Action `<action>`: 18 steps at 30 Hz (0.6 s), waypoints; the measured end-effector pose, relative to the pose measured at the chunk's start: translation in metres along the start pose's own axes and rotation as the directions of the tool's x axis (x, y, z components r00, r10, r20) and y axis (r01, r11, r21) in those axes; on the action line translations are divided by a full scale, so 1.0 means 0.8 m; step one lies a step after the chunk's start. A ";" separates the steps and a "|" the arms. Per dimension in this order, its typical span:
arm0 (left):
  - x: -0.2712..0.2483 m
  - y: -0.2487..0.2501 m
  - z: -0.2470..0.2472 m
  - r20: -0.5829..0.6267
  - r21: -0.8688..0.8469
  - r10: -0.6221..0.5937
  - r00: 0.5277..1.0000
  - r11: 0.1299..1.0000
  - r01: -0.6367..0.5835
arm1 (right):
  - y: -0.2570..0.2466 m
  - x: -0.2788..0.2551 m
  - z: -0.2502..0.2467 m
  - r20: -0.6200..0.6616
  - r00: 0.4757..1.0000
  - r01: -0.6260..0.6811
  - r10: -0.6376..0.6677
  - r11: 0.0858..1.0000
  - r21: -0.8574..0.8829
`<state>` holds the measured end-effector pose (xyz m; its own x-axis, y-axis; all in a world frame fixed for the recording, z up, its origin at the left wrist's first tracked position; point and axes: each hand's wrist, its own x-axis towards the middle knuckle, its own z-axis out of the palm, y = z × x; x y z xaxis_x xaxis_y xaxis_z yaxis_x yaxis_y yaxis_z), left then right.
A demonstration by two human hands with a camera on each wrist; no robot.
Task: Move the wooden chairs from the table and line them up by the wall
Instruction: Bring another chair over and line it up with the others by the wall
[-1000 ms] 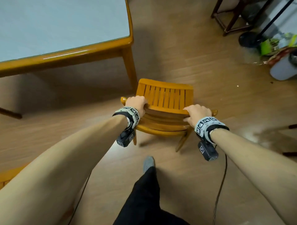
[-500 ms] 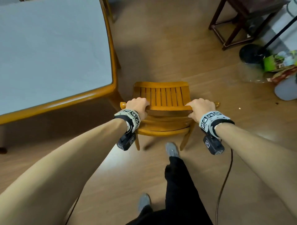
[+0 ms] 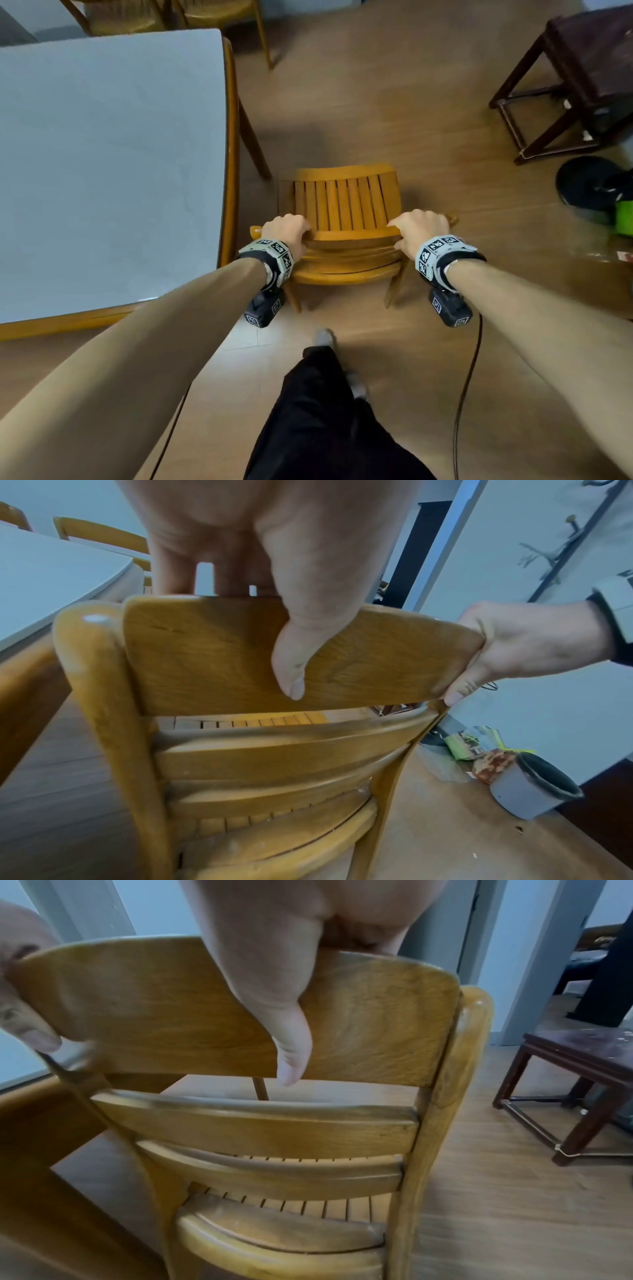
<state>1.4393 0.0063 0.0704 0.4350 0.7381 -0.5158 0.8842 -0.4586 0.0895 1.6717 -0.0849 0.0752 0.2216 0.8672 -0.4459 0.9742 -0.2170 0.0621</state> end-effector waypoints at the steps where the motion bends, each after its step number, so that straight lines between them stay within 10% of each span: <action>1: 0.024 -0.007 -0.008 0.002 -0.001 -0.008 1.000 1.000 0.008 | 0.001 0.025 -0.007 0.000 1.000 0.016 -0.016 1.000 -0.001; 18: 0.509 -0.139 -0.300 -0.035 -0.041 -0.017 0.999 0.999 0.016 | 0.016 0.545 -0.254 0.010 1.000 -0.006 0.006 1.000 0.024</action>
<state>1.5595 0.4768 0.0549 0.4251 0.7626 -0.4876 0.8973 -0.4258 0.1164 1.7891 0.3814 0.0635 0.2266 0.8616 -0.4542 0.9716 -0.2327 0.0434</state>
